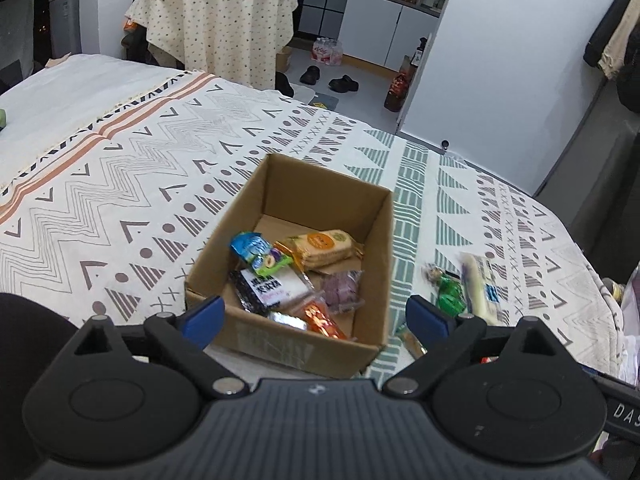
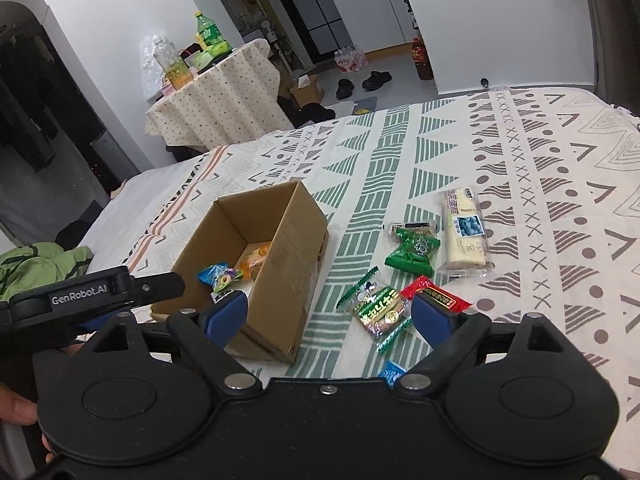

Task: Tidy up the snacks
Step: 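Move both tools from the box back to the remaining snacks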

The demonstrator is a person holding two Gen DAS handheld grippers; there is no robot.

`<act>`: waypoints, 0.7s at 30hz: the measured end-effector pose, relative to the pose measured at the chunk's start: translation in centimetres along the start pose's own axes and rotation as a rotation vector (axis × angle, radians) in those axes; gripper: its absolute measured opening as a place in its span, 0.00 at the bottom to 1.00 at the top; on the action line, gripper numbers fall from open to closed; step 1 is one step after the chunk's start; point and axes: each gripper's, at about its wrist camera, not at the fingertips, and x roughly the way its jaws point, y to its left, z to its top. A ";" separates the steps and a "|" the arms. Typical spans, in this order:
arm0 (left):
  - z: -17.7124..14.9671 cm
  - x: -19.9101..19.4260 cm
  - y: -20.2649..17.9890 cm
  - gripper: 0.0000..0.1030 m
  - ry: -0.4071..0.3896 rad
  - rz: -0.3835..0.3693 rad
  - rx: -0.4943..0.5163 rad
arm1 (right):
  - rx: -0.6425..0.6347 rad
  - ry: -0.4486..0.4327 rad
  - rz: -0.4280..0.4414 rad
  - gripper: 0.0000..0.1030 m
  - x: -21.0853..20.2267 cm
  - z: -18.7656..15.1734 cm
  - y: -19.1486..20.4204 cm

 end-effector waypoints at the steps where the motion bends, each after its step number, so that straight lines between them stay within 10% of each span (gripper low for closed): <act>1: -0.2 -0.2 -0.3 0.94 -0.002 0.001 0.005 | 0.003 0.000 0.000 0.87 -0.2 -0.1 -0.1; 21: -3.8 -1.2 -5.3 0.94 -0.019 -0.028 0.019 | 0.059 -0.014 -0.019 1.00 -3.4 -0.6 -4.6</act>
